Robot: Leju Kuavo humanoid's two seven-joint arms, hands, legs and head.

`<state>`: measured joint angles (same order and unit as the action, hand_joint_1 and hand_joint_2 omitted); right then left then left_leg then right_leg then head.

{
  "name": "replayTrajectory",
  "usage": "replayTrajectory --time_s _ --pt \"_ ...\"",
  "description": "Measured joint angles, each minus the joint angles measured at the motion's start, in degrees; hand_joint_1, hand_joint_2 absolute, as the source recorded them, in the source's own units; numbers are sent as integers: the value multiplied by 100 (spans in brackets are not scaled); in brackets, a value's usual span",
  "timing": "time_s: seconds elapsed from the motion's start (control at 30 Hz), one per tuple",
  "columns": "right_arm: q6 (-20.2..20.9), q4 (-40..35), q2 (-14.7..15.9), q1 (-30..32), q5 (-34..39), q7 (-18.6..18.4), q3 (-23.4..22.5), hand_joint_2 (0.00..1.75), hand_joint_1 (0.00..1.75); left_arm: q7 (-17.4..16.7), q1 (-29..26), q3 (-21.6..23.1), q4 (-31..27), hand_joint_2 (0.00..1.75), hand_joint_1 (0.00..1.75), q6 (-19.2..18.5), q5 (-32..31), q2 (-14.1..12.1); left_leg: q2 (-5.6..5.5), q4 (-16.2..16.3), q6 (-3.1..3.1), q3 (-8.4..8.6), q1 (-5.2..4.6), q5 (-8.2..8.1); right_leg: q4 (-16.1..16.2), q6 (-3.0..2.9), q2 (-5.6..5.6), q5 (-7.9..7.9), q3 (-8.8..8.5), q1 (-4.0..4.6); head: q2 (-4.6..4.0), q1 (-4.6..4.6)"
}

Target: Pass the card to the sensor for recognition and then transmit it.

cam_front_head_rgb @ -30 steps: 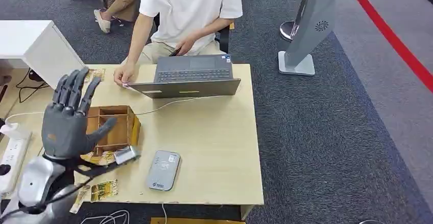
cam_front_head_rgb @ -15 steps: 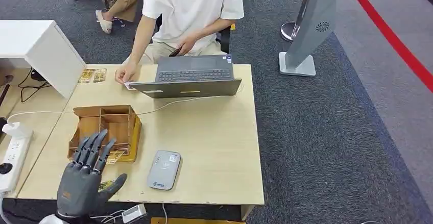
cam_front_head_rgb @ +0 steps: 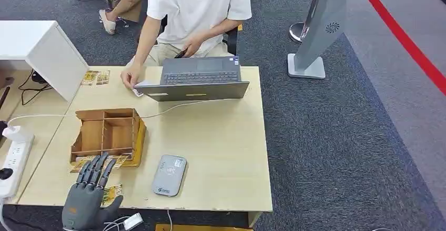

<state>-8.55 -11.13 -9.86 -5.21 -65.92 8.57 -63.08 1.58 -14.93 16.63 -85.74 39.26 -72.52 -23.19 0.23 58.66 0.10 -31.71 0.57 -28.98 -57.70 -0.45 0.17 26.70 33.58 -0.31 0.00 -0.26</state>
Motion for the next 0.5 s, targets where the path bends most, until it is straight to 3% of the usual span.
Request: replayTrajectory --time_s 0.27,0.5 --pt "7 0 0 -22 -59 -20 24 0 0 585 55 -777 404 175 0 17 -20 236 0 0 0 2 0 0 0 0 1 0 0 0 0 0" --pt "9 2 -2 -47 -83 -55 41 0 0 894 258 -1300 568 175 0 24 -149 494 -1 0 0 3 -1 0 0 0 -2 -1 0 0 0 -2"
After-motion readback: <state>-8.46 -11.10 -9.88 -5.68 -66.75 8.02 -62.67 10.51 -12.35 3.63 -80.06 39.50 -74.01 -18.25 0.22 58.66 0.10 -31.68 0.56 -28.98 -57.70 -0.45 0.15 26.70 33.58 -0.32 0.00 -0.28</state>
